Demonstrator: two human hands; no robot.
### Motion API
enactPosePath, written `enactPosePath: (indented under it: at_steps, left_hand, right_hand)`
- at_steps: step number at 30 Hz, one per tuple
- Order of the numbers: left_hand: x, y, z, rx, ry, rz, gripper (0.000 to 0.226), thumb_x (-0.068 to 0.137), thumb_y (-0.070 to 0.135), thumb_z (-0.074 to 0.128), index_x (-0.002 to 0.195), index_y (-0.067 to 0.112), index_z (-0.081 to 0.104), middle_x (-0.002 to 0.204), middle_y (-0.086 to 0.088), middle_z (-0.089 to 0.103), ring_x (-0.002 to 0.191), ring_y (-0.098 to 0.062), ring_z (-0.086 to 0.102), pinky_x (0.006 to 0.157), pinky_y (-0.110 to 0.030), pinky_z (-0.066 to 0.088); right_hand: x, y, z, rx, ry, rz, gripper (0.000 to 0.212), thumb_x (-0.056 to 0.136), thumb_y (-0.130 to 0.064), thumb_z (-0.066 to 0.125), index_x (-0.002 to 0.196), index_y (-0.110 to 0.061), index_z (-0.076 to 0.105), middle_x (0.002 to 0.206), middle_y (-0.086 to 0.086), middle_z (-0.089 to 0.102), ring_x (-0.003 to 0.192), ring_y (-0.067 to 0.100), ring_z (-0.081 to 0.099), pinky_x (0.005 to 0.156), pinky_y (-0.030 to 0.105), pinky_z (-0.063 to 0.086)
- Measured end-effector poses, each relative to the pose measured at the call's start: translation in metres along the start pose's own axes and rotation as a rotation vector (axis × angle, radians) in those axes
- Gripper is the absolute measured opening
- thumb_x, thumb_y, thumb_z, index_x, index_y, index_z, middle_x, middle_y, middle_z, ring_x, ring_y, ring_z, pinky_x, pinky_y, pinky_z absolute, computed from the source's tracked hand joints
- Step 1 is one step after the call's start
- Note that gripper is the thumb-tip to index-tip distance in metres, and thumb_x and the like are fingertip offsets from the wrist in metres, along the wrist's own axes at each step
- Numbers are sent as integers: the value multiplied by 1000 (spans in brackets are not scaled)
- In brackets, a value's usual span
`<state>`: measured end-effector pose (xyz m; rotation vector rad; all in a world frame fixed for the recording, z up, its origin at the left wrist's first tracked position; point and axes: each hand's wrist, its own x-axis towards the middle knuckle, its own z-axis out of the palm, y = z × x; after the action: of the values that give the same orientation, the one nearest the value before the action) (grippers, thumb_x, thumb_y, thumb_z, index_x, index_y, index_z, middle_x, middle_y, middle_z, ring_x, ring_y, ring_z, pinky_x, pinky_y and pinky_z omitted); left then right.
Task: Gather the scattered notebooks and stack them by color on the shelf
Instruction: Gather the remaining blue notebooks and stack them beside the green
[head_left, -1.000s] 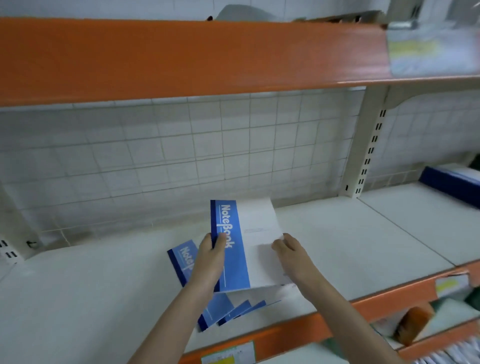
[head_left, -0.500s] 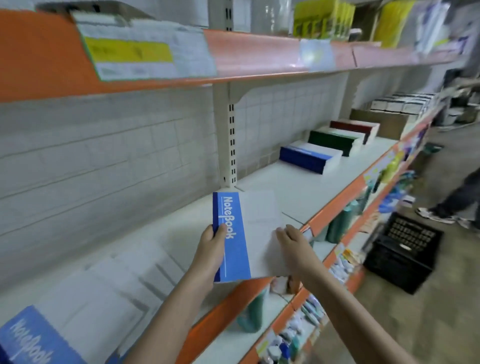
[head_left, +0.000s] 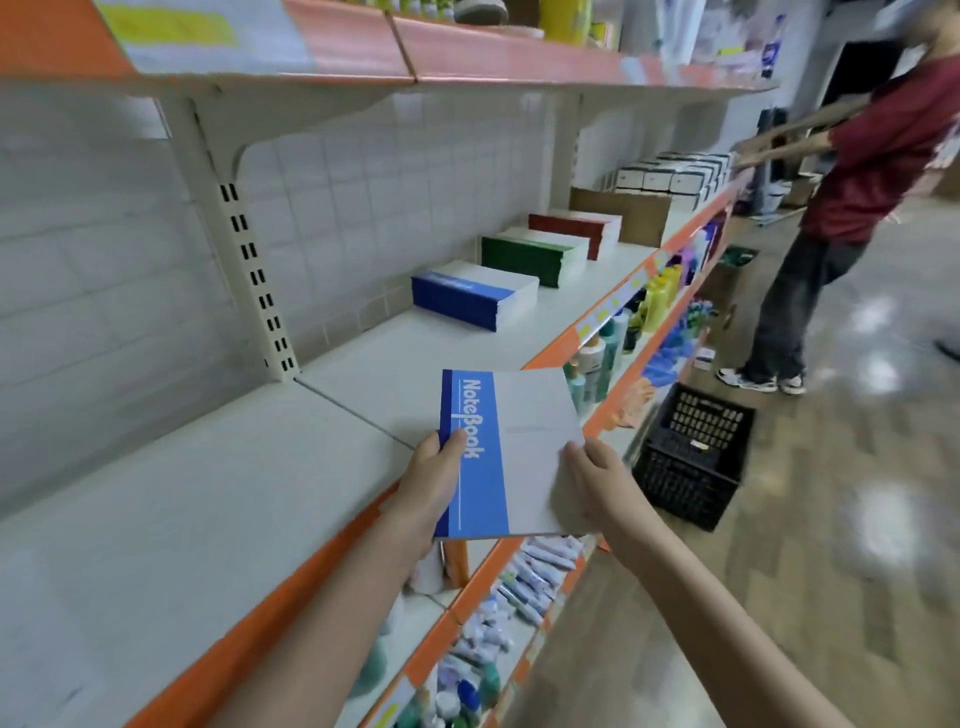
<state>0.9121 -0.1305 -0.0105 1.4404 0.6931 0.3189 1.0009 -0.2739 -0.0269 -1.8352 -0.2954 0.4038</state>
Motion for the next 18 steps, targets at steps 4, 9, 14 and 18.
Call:
enactPosePath:
  at_steps: [4,9,14,18]
  left_hand:
    - [18,-2,42,9,-20,-6,20,100,32,44,109,19,57,95,2,68,78,-14,68,57,-25,50]
    - [41,2,89,14,-98,-7,18,100,33,44,108,23,57,88,7,69,64,-4,68,44,-17,48]
    - [67,7,130,18,-147,5,21,101,32,43,117,24,54,91,7,69,66,-5,69,43,-18,49]
    - [101,13,158,10,-148,27,15,101,31,43,102,28,57,85,8,70,60,-4,69,42,-17,48]
  right_hand:
    - [17,13,-38,3,16,31,23,100,-26,36,81,-14,41,80,6,39,73,18,40,45,19,32]
    - [42,25,-77,-3,81,43,25,100,-28,37,83,-12,46,81,6,45,80,21,44,56,23,37]
    - [74,35,-108,-1,102,71,24,100,-26,35,94,-9,50,88,7,47,82,21,45,70,29,34]
    - [114,35,-128,-16,119,75,23,98,-26,36,87,-10,47,84,8,44,79,20,43,68,28,34]
